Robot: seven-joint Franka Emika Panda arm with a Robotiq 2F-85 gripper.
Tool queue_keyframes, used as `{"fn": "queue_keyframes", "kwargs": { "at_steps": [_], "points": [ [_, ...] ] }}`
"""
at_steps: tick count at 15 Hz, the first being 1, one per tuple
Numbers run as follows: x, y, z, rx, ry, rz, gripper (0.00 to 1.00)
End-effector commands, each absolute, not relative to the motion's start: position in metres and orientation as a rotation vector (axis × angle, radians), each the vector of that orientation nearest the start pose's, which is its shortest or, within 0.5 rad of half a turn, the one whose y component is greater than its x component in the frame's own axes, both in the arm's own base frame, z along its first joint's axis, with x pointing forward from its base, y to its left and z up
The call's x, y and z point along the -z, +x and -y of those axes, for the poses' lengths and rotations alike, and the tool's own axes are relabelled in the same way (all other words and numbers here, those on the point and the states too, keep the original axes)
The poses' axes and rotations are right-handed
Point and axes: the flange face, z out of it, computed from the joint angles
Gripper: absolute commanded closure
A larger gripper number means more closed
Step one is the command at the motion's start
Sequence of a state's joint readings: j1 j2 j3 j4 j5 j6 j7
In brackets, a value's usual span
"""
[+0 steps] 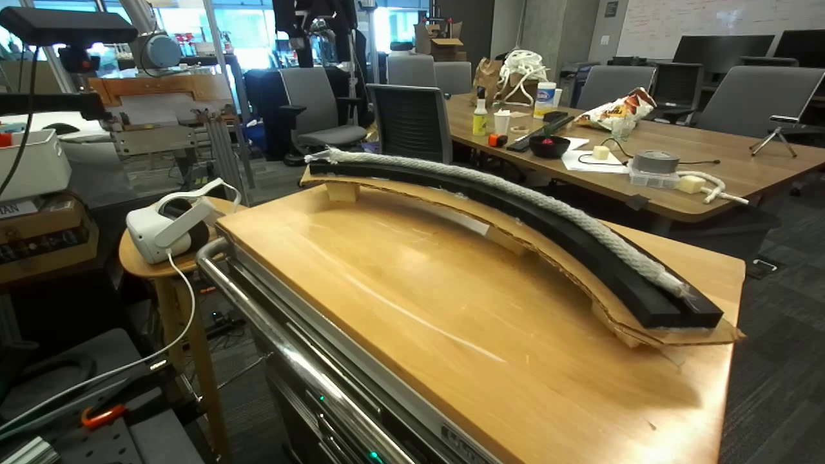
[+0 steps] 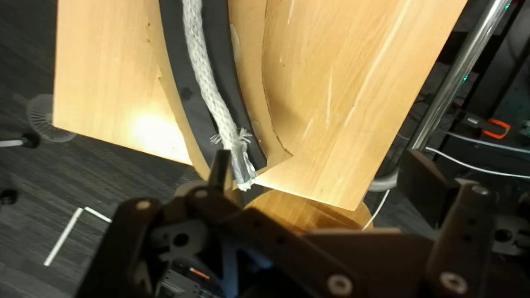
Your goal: Remove the rope from the black object and put it on the table
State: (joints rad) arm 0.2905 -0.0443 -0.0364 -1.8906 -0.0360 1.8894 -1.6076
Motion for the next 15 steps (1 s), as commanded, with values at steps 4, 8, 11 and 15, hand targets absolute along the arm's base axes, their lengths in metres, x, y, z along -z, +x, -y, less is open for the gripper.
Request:
{"fn": "queue_keyframes", "kwargs": {
  "at_steps": [4, 8, 11, 15],
  "points": [
    [-0.51, 0.565, -0.138, 0.196, 1.82, -2.486, 0.0],
    [-0.506, 0.571, -0.145, 0.187, 1.804, -2.504, 0.0],
    [-0.477, 0.587, -0.158, 0.132, 1.822, -2.504, 0.0],
    [-0.428, 0.607, -0.171, 0.11, 1.858, -2.534, 0.0]
  ]
}}
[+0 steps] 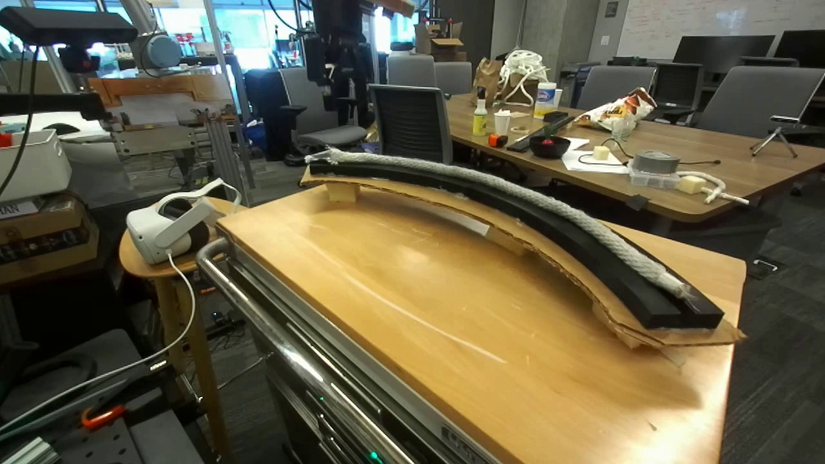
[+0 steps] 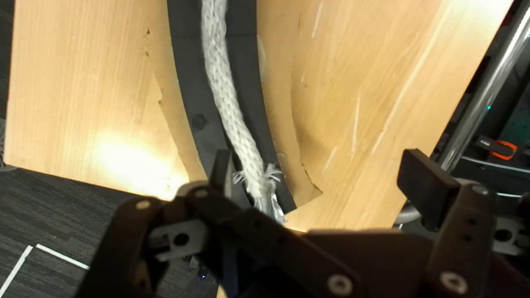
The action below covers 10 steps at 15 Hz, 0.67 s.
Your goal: Remove the rope from the black object and put it on the table
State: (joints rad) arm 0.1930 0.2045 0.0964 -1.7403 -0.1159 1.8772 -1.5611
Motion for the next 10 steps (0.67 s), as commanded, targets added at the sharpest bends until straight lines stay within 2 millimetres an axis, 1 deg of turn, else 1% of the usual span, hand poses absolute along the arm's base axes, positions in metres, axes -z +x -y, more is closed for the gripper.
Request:
{"fn": "queue_keyframes", "kwargs": {
  "at_steps": [1, 2, 3, 4, 7, 8, 9, 10],
  "points": [
    [-0.415, 0.611, -0.173, 0.115, 1.87, -2.55, 0.0],
    [-0.405, 0.614, -0.175, 0.116, 1.876, -2.564, 0.02],
    [-0.396, 0.616, -0.176, 0.112, 1.884, -2.573, 0.11],
    [-0.39, 0.618, -0.177, 0.101, 1.892, -2.583, 0.26],
    [-0.376, 0.623, -0.18, 0.064, 1.916, -2.596, 0.4],
    [-0.372, 0.625, -0.181, 0.061, 1.919, -2.599, 0.48],
    [-0.37, 0.626, -0.182, 0.061, 1.919, -2.604, 0.65],
    [-0.368, 0.626, -0.183, 0.061, 1.92, -2.607, 0.71]
  ]
}}
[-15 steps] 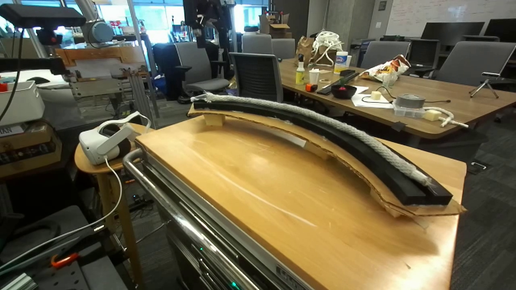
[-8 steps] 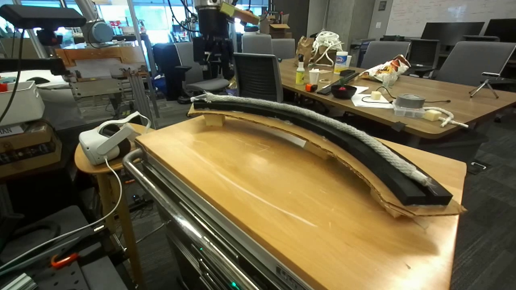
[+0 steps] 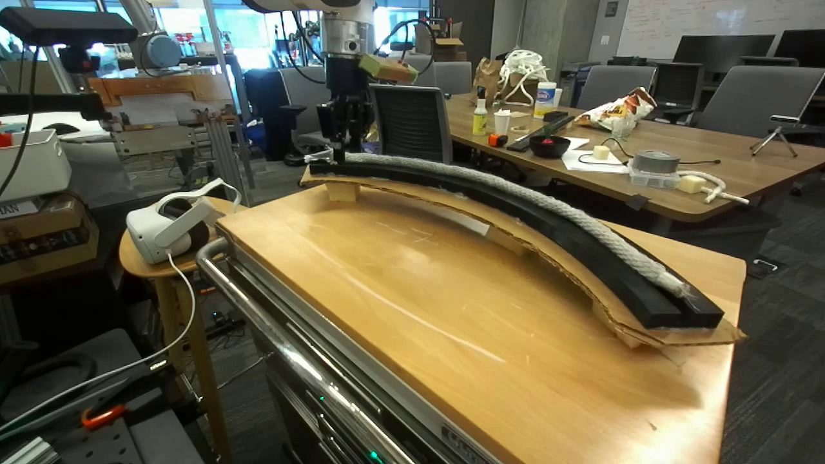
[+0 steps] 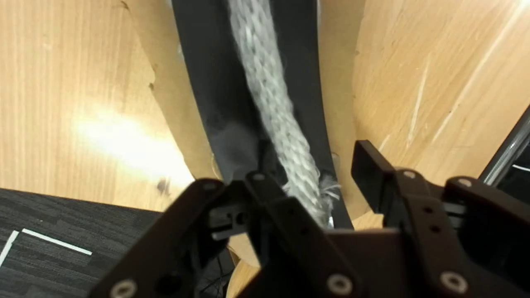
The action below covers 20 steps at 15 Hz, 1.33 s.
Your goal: Remove the rope from the black object and put it on the table
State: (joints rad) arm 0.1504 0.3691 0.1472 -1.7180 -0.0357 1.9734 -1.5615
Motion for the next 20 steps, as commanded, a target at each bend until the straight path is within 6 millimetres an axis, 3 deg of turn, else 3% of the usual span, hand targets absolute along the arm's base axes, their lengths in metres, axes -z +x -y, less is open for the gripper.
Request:
{"fn": "queue_keyframes", "kwargs": {
  "at_steps": [1, 3, 5, 9, 15, 17, 20],
  "points": [
    [-0.368, 0.627, -0.184, 0.062, 1.919, -2.61, 0.8],
    [-0.368, 0.628, -0.185, 0.056, 1.918, -2.614, 0.94],
    [-0.369, 0.629, -0.185, 0.046, 1.918, -2.615, 0.99],
    [-0.384, 0.613, -0.185, 0.103, 1.881, -2.607, 0.96],
    [-0.407, 0.561, -0.183, 0.203, 1.828, -2.637, 0.96],
    [-0.4, 0.554, -0.181, 0.216, 1.836, -2.728, 0.95],
    [-0.364, 0.554, -0.175, 0.215, 1.903, -2.923, 0.96]
  ]
}}
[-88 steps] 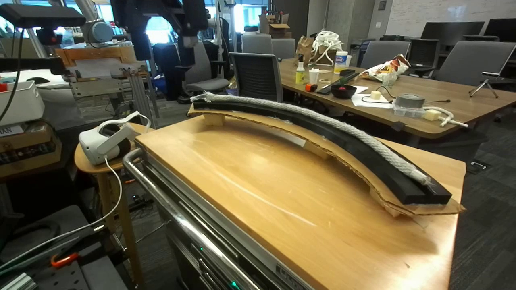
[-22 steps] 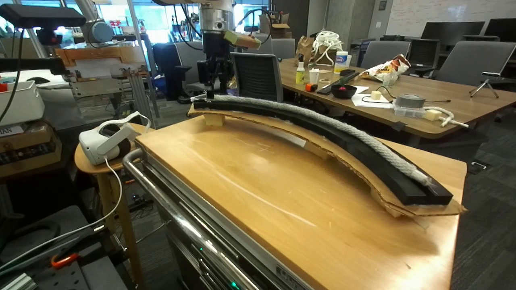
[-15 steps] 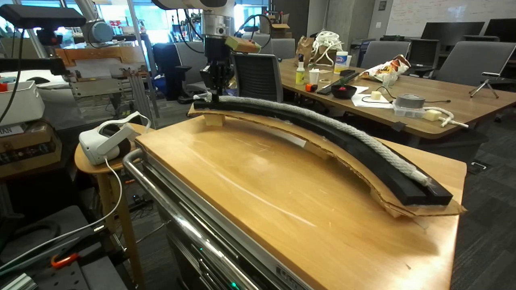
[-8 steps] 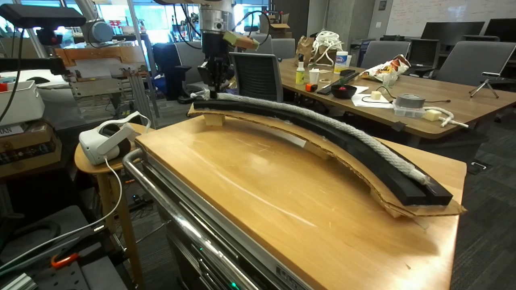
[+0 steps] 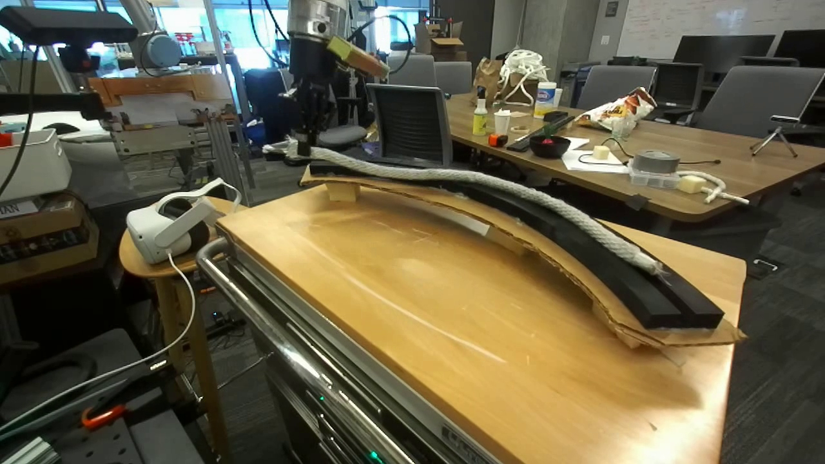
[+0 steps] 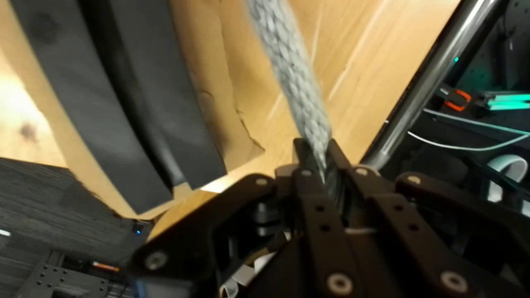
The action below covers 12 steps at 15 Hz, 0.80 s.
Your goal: Remove the rope from the black object and put it on the table
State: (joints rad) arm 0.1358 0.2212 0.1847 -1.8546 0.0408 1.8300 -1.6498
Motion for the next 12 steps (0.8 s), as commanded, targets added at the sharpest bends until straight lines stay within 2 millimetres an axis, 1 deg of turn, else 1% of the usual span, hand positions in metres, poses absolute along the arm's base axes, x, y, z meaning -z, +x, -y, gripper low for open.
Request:
{"fn": "queue_keyframes", "kwargs": {
  "at_steps": [1, 2, 5, 7, 8, 9, 10, 11, 12],
  "points": [
    [-0.353, 0.556, -0.174, 0.201, 1.938, -2.964, 0.96],
    [-0.337, 0.558, -0.174, 0.236, 1.983, -2.986, 0.97],
    [-0.299, 0.558, -0.169, 0.358, 2.113, -3.006, 0.97],
    [-0.281, 0.556, -0.165, 0.403, 2.158, -3.008, 0.97],
    [-0.276, 0.555, -0.164, 0.406, 2.176, -3.002, 0.97],
    [-0.272, 0.554, -0.163, 0.399, 2.183, -2.991, 0.94],
    [-0.275, 0.553, -0.163, 0.36, 2.192, -2.954, 0.64],
    [-0.284, 0.55, -0.163, 0.297, 2.197, -2.908, 0.63],
    [-0.292, 0.548, -0.163, 0.241, 2.2, -2.868, 0.57]
  ]
}}
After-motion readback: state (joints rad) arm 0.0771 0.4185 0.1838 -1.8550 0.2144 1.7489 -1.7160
